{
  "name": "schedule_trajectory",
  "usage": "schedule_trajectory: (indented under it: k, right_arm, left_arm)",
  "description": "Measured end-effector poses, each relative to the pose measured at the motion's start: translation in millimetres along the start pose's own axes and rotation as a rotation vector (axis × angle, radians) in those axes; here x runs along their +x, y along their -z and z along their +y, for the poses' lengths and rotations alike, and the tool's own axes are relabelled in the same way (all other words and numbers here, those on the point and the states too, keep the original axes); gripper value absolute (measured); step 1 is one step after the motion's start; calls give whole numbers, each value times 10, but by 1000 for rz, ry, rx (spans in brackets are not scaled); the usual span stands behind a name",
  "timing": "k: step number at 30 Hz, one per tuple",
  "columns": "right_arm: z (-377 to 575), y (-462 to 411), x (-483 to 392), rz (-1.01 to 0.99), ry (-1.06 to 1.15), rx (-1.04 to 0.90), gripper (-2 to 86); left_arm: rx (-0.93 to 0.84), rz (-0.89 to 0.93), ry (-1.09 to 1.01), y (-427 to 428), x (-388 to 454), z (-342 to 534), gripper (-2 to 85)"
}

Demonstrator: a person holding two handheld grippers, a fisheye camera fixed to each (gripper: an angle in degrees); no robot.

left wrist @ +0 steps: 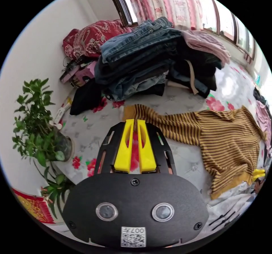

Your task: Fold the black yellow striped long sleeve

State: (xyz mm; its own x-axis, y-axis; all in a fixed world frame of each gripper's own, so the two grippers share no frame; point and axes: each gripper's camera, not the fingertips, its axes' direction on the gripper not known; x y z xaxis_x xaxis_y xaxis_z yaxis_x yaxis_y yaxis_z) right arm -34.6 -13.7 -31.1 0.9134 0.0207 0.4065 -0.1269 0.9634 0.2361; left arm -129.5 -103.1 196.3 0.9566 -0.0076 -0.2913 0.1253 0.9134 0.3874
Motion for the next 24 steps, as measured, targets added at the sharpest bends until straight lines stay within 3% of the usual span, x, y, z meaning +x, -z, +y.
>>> schedule_trajectory:
  k: [5,7,11,14,19,24]
  right_arm:
    - [655,684,498,284,-283,103,83]
    - [992,1000,716,375,-434,152,88]
    - [1774,1655,1154,527,-710,252,96]
    - [2095,1842,1495,535,-807,234,99]
    - [2076,1700,1902,505,-823,44,95]
    - [1845,1862,1887,486,-720,-50,58]
  left_arm:
    - [-138,602,-50,-232,819,899,74]
    - [-204,675,-106,-247,1149,1145,98]
    - [-310,771,-144,-169,1560,1465,116]
    - [-384,721,-209,-195,1824,1547,118]
    - [-410,618,-173,-28,1868,1394,92]
    - [-483,698,-75,122,1633,1141,51]
